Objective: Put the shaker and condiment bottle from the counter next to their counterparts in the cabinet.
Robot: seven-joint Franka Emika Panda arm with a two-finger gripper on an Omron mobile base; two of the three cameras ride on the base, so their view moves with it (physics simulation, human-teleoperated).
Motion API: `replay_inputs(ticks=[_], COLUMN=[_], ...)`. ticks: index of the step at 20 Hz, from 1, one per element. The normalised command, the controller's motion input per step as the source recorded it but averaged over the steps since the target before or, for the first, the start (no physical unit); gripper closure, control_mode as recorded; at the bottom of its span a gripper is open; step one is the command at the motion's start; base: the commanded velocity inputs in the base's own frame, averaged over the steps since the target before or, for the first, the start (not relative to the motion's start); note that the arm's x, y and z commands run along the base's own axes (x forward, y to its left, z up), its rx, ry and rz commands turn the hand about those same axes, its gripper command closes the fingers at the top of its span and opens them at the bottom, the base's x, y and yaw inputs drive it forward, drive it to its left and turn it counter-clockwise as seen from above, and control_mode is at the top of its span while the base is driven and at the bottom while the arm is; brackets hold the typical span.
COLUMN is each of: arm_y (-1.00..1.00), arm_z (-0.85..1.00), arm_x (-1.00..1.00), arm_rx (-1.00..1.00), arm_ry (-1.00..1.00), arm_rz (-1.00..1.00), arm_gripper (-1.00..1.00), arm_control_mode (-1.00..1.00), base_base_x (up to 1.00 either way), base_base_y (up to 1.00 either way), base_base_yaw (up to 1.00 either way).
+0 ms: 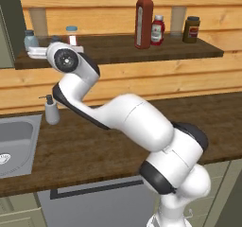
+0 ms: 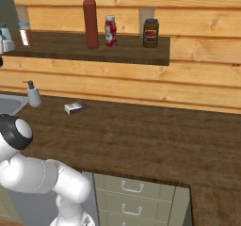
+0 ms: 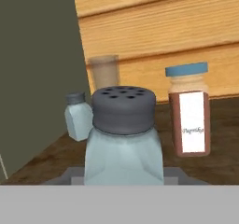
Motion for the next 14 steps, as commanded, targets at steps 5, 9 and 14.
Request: replay_inputs(ticks=[5,9,14], arm_y=[0.31,0.27,0.22], arm_z=[-0.14,-0.15,-0.03], arm_x=[0.34,0.44,0.47], arm_rx=[-0.08,-0.02,-0.02], arm_ry=[-0.02,0.00,-0.01], arm_rz=[0.00,0.00,0.00], arm_gripper=[1.00,1.00,1.00], arm_control_mode=[-1.00,-1.00,-1.00], base_base_x=[0.00,0.00,0.00], base_base_y=[0.00,0.00,0.00], base_base_yaw=[0.00,0.00,0.00])
